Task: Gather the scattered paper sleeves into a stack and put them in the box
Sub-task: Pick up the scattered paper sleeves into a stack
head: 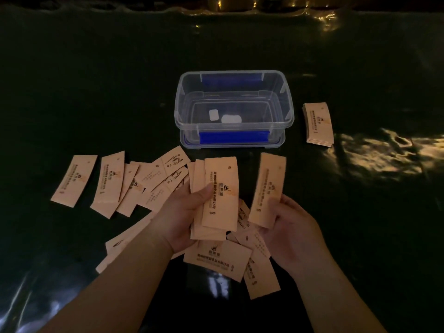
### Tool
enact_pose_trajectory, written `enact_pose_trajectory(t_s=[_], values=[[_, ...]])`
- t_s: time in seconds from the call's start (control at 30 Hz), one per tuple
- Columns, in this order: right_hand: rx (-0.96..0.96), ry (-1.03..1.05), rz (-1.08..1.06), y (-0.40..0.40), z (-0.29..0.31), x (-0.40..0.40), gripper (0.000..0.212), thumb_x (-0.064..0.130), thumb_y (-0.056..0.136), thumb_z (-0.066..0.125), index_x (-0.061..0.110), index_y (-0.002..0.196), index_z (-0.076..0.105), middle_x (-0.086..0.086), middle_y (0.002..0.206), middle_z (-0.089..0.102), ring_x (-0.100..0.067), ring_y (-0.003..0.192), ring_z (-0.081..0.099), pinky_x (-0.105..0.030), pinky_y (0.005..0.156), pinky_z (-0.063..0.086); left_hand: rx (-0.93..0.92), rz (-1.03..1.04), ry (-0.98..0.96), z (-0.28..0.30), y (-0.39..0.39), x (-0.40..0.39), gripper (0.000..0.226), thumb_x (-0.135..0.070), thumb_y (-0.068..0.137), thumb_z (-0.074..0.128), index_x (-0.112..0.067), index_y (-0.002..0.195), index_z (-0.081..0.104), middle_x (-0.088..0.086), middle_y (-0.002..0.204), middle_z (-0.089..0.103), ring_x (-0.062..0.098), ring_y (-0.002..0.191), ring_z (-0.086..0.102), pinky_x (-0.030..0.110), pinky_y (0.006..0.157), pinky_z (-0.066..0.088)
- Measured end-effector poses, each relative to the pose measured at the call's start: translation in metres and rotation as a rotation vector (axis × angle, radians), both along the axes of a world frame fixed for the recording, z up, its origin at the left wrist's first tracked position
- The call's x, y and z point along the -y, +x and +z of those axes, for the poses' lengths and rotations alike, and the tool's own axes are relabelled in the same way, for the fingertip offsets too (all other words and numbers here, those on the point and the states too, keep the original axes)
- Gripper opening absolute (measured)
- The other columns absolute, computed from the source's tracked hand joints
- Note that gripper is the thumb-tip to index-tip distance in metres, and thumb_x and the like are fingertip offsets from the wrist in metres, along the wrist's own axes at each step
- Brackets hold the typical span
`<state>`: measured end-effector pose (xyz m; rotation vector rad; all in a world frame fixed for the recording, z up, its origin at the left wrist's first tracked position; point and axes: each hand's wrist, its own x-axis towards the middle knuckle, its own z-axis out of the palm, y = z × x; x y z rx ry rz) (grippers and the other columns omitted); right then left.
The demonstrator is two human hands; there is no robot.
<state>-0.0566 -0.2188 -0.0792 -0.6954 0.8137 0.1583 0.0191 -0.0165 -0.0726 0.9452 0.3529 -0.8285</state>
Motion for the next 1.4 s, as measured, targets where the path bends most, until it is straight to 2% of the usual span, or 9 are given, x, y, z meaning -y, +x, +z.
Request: enact_pose_trajectory(t_s=[0.1, 0.2, 0.3, 0.47, 0.7, 0.83, 1.03, 1.23, 1.4], values=[[0.112, 0.077, 0.097, 0.001, 0.006, -0.004, 0.032, 0.017, 0.084, 0.072, 0.012, 0.115, 0.07, -0.017, 0.112, 0.078, -0.036, 0.102, 0.075, -0.054, 0.076, 0.061, 0.06, -0.04, 0.073, -0.001, -0.001, 0.002, 0.047, -0.018, 0.086, 0.067, -0.019, 0.132, 0.062, 0.019, 0.12, 0.077, 0.039, 0.108, 0.075, 0.049, 0.075, 0.064], [0.034, -0.26, 0.325, 0.004, 0.01, -0.017, 0.003, 0.026, 0.086, 0.074, 0.027, 0.088, 0.076, -0.006, 0.096, 0.081, -0.026, 0.089, 0.079, -0.047, 0.072, 0.063, 0.117, -0.07, 0.165, -0.002, -0.001, 0.008, 0.055, -0.019, 0.079, 0.072, -0.021, 0.132, 0.061, 0.015, 0.113, 0.08, 0.035, 0.102, 0.078, 0.044, 0.071, 0.065], [-0.086, -0.493, 0.277, 0.009, 0.007, -0.022, 0.005, 0.028, 0.089, 0.074, 0.032, 0.088, 0.071, 0.001, 0.089, 0.08, -0.017, 0.075, 0.079, -0.041, 0.065, 0.065, 0.034, -0.022, 0.189, -0.003, 0.001, 0.008, 0.049, -0.038, 0.082, 0.068, -0.02, 0.128, 0.063, 0.015, 0.108, 0.081, 0.035, 0.097, 0.08, 0.044, 0.068, 0.064], [-0.117, -0.384, 0.043, 0.007, 0.003, -0.007, 0.016, 0.021, 0.089, 0.073, 0.033, 0.099, 0.072, -0.002, 0.098, 0.08, -0.018, 0.078, 0.079, -0.049, 0.072, 0.064, -0.129, 0.086, 0.057, -0.004, 0.004, 0.0, 0.038, -0.039, 0.102, 0.045, -0.022, 0.131, 0.063, 0.019, 0.118, 0.078, 0.038, 0.104, 0.077, 0.054, 0.073, 0.064], [0.043, -0.069, 0.143, 0.006, 0.004, 0.01, 0.02, 0.014, 0.085, 0.068, 0.024, 0.094, 0.082, -0.011, 0.104, 0.08, -0.032, 0.097, 0.077, -0.049, 0.071, 0.064, 0.029, -0.029, 0.134, -0.002, 0.0, -0.001, 0.051, -0.021, 0.086, 0.068, -0.014, 0.136, 0.06, 0.023, 0.122, 0.075, 0.041, 0.109, 0.074, 0.052, 0.078, 0.063], [0.002, -0.159, 0.273, 0.015, 0.006, 0.009, 0.016, 0.015, 0.089, 0.069, 0.023, 0.098, 0.08, -0.009, 0.1, 0.081, -0.031, 0.092, 0.078, -0.051, 0.072, 0.064, 0.08, -0.129, 0.188, 0.0, -0.002, -0.001, 0.057, -0.02, 0.078, 0.077, -0.015, 0.133, 0.061, 0.021, 0.118, 0.077, 0.04, 0.107, 0.075, 0.051, 0.079, 0.063], [-0.053, -0.419, 0.274, 0.02, 0.01, 0.007, 0.016, 0.019, 0.093, 0.069, 0.034, 0.098, 0.074, 0.005, 0.086, 0.08, -0.017, 0.08, 0.079, -0.048, 0.073, 0.063, -0.156, 0.026, 0.182, -0.002, 0.003, 0.002, 0.044, -0.06, 0.094, 0.052, -0.025, 0.117, 0.066, 0.018, 0.105, 0.082, 0.039, 0.093, 0.08, 0.051, 0.067, 0.065], [-0.096, -0.224, -0.028, 0.01, 0.012, 0.01, 0.021, 0.012, 0.093, 0.065, 0.026, 0.109, 0.071, 0.0, 0.086, 0.081, -0.018, 0.081, 0.079, -0.045, 0.07, 0.063, -0.116, 0.134, 0.021, -0.011, 0.003, 0.003, 0.059, -0.072, 0.095, 0.033, -0.032, 0.122, 0.068, 0.015, 0.12, 0.078, 0.039, 0.103, 0.077, 0.055, 0.07, 0.064], [-0.182, -0.081, -0.158, 0.008, 0.01, 0.001, 0.023, 0.013, 0.094, 0.065, 0.025, 0.113, 0.069, -0.007, 0.09, 0.082, -0.02, 0.081, 0.08, -0.036, 0.053, 0.062, -0.012, 0.086, 0.019, -0.009, -0.004, 0.007, 0.07, -0.075, 0.066, 0.053, -0.035, 0.117, 0.076, 0.012, 0.115, 0.08, 0.036, 0.099, 0.078, 0.05, 0.064, 0.064]])
